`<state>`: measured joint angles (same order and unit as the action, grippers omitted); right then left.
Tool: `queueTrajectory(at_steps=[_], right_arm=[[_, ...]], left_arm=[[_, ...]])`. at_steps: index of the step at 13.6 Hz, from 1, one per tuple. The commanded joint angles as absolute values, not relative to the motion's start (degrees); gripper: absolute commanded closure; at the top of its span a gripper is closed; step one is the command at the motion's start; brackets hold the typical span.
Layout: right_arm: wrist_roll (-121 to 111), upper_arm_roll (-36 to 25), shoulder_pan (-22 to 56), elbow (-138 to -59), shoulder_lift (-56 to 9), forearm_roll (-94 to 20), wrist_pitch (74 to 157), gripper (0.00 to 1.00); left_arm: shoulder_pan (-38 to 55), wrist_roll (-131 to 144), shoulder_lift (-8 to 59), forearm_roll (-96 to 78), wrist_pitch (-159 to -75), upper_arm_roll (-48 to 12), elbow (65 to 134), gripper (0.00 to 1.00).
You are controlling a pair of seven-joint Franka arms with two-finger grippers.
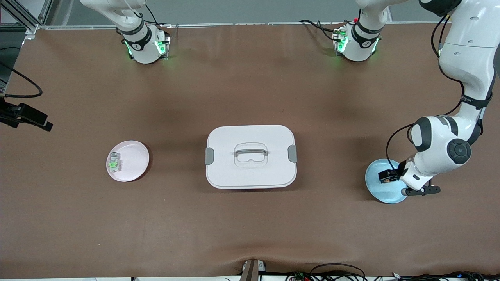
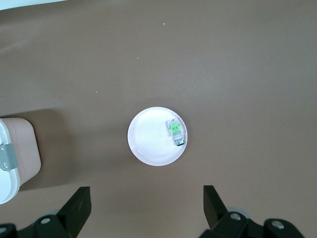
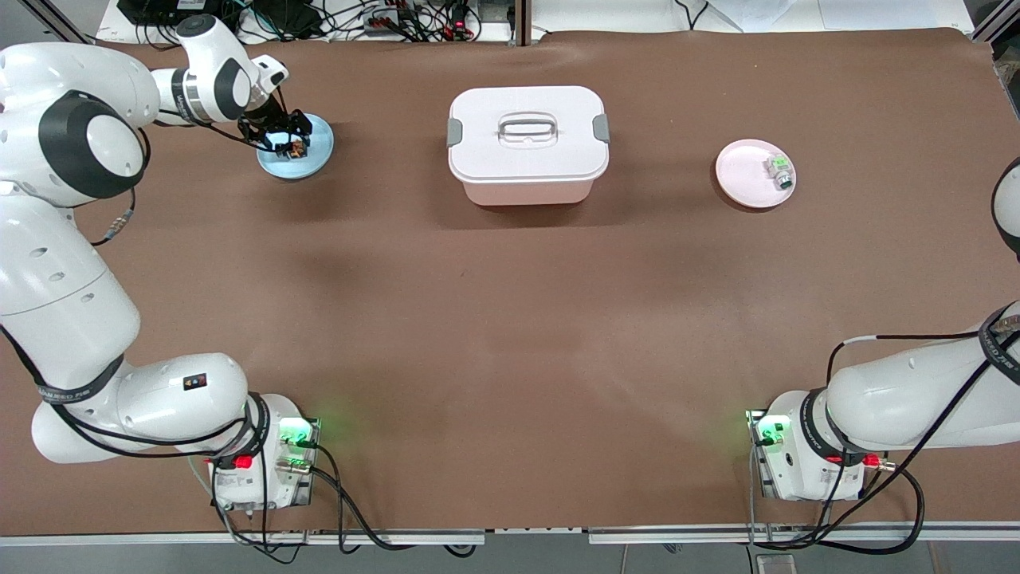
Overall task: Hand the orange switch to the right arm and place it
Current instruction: 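Lower the left gripper and grasp the orange switch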
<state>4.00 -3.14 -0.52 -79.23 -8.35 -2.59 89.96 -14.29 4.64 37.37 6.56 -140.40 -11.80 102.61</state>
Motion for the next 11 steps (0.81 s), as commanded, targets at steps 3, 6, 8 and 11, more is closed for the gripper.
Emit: queueTrajectory(at_steps=[3, 6, 8, 11], right_arm=[[3.8, -2.5, 0.1, -79.1, -8.2, -1.9, 90.9, 0.0], [3.6, -2.5, 0.2, -78.8, -8.3, -2.1, 91.1, 0.0], [4.0, -2.6, 0.2, -78.7, -8.0, -1.8, 90.8, 0.0], [3.6, -2.9, -0.2, -78.7, -8.0, -1.8, 90.7, 0.0]], left_arm=[[-14.5, 5.8, 39.4, 7.9, -140.8, -11.9, 100.8, 0.08], [-14.7, 5.7, 39.6, 7.9, -140.7, -11.9, 100.9, 0.52], [-14.6, 5.9, 38.9, 7.8, -140.1, -12.0, 100.8, 0.98], [-14.7, 7.0, 35.8, 7.1, -136.2, -12.6, 100.7, 1.0]])
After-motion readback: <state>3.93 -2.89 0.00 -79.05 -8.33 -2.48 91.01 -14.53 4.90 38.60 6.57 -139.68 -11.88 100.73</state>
